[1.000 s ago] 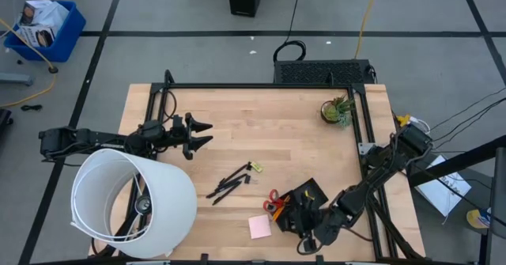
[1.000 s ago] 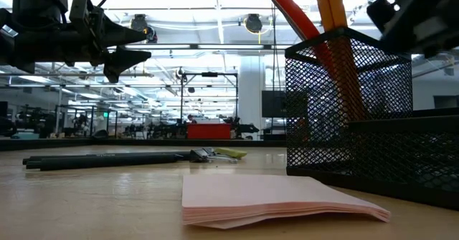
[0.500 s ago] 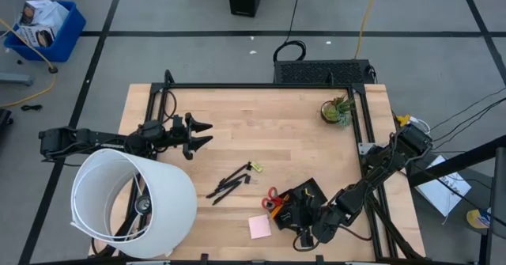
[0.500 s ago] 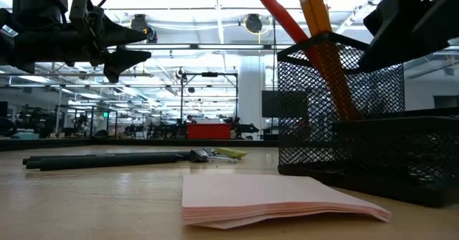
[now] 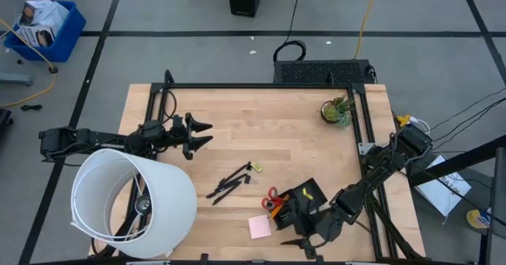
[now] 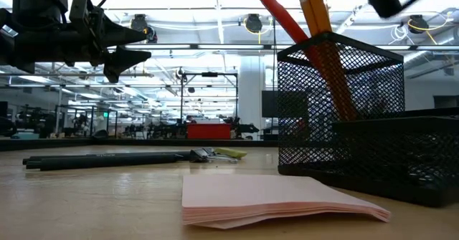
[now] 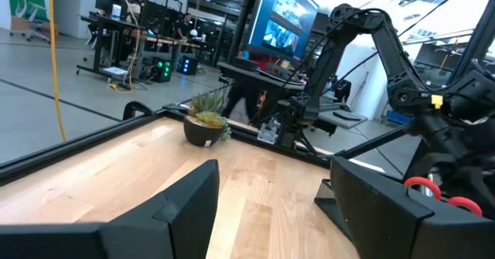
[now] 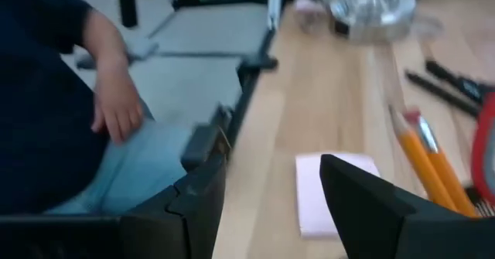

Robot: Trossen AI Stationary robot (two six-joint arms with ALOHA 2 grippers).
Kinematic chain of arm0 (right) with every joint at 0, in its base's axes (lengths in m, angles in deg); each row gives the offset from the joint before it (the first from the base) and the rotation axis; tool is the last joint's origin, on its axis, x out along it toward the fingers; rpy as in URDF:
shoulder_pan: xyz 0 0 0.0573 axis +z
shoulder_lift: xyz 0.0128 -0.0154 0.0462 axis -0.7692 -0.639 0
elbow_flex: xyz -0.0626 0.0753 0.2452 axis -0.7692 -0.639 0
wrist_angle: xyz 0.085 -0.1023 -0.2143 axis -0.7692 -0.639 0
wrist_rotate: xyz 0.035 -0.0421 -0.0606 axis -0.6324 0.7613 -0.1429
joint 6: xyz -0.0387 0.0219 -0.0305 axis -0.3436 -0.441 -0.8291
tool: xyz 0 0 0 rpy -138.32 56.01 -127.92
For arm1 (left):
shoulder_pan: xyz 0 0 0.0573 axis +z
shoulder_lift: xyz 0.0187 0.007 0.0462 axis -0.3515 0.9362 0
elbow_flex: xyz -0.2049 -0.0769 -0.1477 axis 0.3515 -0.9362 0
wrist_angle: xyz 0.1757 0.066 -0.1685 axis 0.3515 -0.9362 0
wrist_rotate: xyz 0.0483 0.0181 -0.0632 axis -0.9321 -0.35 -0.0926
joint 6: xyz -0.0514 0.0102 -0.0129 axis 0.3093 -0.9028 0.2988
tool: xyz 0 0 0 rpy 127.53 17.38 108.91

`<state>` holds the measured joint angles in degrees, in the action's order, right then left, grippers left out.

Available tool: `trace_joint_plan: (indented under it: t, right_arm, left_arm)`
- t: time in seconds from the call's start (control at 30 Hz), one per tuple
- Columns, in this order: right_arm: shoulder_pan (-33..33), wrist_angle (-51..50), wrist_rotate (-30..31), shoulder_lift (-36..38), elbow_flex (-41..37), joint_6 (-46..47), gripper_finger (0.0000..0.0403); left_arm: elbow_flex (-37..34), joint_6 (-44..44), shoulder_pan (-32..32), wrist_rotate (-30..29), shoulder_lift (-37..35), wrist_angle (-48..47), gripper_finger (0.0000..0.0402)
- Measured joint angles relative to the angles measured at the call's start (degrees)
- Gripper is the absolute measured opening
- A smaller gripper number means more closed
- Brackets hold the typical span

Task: Pick and place office supplies into organizer
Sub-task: Put the yellow eraser into the black desk organizer

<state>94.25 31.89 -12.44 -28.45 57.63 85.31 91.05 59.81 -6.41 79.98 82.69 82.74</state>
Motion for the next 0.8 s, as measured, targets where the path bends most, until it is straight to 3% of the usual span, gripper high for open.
trace_joint_plan:
  t: [0.27, 0.47, 0.63, 0.8]
  right_arm:
    - [-1.59, 8.92, 0.13, 0.64, 0.00, -8.90, 0.0199]
    - [-3.91, 10.19, 0.19, 5.73, 0.00, -16.07, 0.0189]
    - [-4.99, 18.75, 0.23, 7.82, 0.00, -21.59, 0.0183]
    - [-6.85, 22.10, 2.03, 7.79, 0.00, -22.00, 0.0182]
  left_arm:
    - [0.00, 0.00, 0.00, 0.00, 0.00, 0.01, 0.0253]
    - [0.00, 0.00, 0.00, 0.00, 0.00, 0.00, 0.0253]
    - [0.00, 0.00, -0.02, 0.00, 0.00, 0.02, 0.0253]
    - [0.00, 0.00, -0.01, 0.00, 0.00, 0.00, 0.0253]
